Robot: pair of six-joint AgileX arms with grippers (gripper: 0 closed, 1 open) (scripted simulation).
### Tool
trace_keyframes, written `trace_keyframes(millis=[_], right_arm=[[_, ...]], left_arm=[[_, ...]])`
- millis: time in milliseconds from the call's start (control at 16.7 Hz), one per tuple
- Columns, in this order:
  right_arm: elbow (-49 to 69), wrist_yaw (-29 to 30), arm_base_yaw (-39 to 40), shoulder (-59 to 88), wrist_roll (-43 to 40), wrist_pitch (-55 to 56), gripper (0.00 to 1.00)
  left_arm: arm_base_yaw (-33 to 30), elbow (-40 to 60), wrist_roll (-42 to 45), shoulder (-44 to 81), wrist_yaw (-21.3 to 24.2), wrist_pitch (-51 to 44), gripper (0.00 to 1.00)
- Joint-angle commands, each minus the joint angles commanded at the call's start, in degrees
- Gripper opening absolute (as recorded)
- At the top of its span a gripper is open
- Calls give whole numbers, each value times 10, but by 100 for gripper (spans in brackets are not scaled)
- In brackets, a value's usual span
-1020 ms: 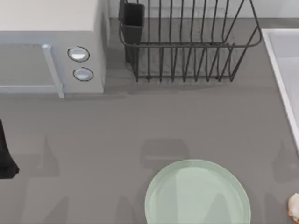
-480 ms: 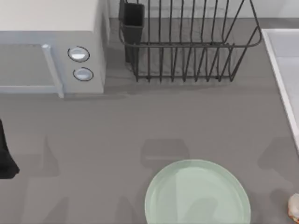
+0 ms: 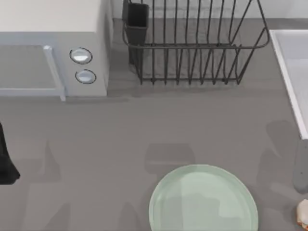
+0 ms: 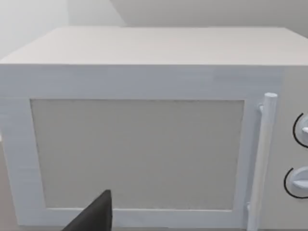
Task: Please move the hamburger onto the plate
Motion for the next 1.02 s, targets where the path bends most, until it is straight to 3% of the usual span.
trace_keyframes(millis=[480, 1020], right_arm=[[-2, 0, 0, 12, -6, 4, 100], [-104, 0, 3, 118, -3, 215, 100]], left_arm=[[0, 0, 0, 0, 0, 0, 100], [0, 0, 0, 0, 0, 0, 100]])
